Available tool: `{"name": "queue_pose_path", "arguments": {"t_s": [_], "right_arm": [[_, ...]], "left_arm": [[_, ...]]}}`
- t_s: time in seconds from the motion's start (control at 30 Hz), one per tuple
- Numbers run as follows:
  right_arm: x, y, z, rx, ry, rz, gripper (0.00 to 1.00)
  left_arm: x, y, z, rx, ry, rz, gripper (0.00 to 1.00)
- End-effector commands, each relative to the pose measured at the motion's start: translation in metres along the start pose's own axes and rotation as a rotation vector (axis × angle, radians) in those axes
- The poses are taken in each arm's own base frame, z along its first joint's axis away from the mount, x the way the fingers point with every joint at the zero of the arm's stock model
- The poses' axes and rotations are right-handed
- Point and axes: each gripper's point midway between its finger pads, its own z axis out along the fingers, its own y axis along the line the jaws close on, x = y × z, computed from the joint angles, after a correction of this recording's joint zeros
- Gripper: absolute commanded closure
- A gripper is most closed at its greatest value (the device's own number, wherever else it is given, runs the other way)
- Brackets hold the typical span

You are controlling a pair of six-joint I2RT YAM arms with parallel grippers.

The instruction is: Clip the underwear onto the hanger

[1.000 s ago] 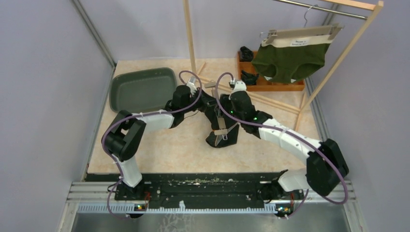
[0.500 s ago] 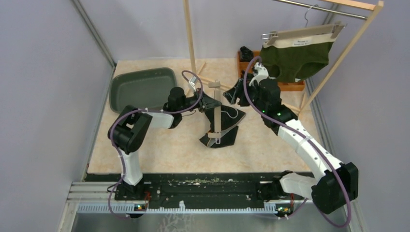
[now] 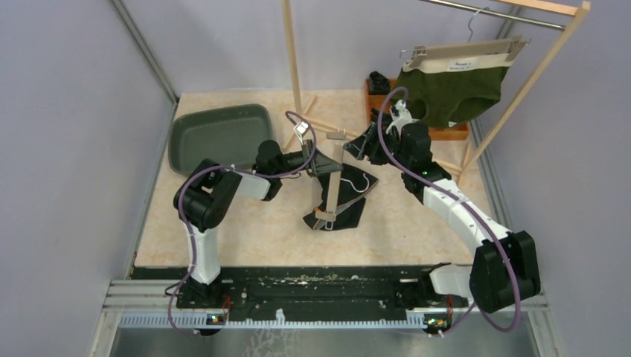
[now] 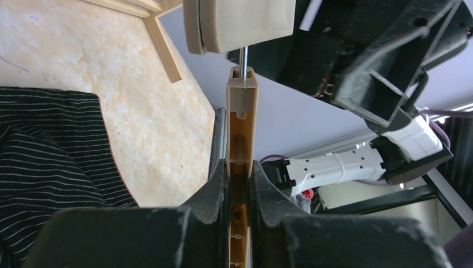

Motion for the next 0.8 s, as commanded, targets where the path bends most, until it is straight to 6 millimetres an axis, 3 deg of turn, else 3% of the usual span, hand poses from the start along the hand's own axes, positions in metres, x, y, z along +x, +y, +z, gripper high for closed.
{"name": "queue_pose_path", "arguments": {"t_s": [0.0,0.77], "right_arm": [[-0.016,0.012,0.009,-0.084,-0.058,0.005,0.30],[-0.020,0.014,0.034,-0.144,-0.069,0.036,0.33]], "left_arm": [[0.005,-0.020,-0.001,0.085,0.035,0.047,1.00],[0.015,-0.018,0.009,0.097,0.081,0.029,1.00]]}}
